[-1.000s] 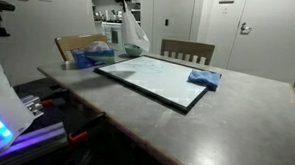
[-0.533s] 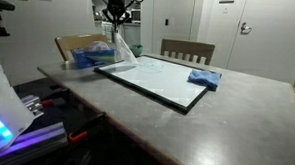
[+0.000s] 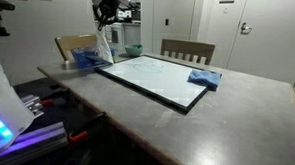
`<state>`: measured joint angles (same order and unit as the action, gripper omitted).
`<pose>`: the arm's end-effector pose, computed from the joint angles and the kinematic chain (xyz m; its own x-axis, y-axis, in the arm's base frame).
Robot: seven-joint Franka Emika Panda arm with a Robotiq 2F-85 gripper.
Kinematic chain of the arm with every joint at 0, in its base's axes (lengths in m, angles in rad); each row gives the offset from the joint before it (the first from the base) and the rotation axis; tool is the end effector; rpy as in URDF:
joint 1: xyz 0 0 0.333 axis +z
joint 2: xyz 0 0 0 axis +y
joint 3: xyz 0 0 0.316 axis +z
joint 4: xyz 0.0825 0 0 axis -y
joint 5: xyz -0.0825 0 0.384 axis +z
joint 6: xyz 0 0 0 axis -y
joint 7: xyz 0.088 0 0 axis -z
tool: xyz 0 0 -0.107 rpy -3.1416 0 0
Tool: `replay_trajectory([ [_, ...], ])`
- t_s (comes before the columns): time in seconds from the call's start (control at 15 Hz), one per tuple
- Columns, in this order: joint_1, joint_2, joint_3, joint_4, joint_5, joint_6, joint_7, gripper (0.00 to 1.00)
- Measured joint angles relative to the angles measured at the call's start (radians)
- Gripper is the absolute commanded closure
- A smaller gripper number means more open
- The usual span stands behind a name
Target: Pick up the wipe and rub the white board
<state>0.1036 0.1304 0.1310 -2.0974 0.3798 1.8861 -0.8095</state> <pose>0.5070 0.1488 0.3413 0.6455 0.7635 -0.0198 0.6683 -0.5771 -0.4694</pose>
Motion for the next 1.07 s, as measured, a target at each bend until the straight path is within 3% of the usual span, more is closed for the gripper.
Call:
replay_trajectory([
  [0.33,-0.041,0.028,-0.025,0.001,0.044,-0.181,0.040,1.00],
  [0.67,-0.045,0.053,-0.039,0.001,0.012,-0.146,0.099,1.00],
  [1.07,-0.032,0.113,-0.030,0.001,-0.139,-0.015,0.159,1.00],
])
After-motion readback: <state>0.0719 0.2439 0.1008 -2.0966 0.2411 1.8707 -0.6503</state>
